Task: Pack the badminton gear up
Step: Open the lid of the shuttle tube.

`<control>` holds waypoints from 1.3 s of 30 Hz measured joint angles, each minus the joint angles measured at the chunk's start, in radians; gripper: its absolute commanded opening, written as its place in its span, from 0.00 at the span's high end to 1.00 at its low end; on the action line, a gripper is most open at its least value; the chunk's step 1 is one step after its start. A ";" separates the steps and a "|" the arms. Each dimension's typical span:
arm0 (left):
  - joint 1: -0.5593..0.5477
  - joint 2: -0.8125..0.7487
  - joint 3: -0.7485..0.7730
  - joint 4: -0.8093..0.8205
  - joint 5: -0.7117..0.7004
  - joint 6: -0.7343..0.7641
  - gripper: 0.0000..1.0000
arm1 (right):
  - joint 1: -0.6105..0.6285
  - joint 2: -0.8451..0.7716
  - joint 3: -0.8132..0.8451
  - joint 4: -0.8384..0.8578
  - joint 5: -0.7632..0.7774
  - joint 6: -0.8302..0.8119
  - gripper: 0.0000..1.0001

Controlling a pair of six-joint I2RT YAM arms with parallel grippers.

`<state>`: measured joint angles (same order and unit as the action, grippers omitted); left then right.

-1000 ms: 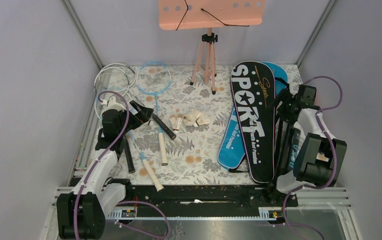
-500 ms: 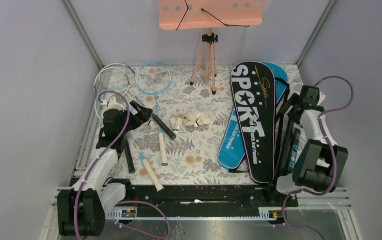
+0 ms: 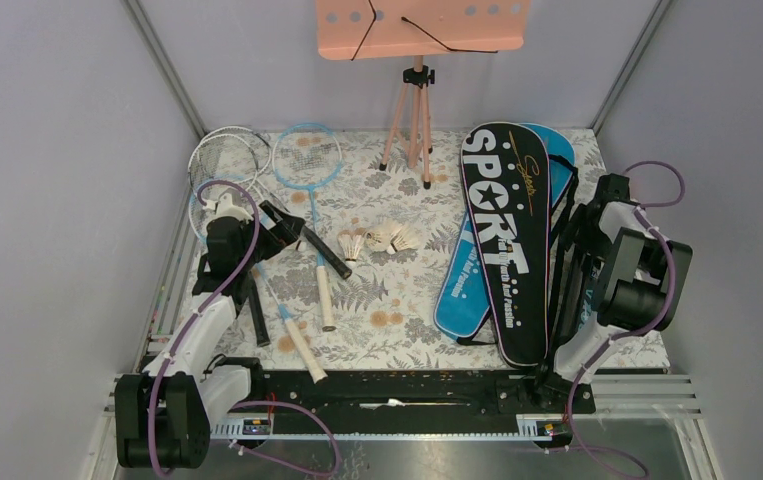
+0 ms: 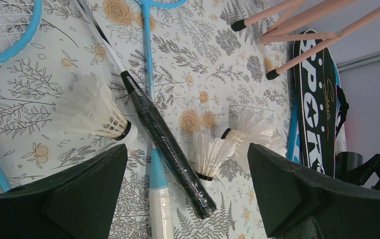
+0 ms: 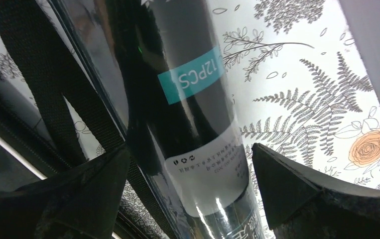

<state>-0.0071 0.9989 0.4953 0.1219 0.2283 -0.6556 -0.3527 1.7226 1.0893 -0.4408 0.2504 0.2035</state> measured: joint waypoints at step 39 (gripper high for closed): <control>0.001 0.026 0.008 0.040 0.122 -0.003 0.01 | 0.002 -0.524 0.028 -0.085 -0.310 -0.006 0.87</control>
<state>-0.0063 1.0252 0.5037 0.1619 0.3504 -0.6586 -0.3508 1.1984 1.1172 -0.5262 -0.0593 0.1970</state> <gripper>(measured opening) 0.986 0.749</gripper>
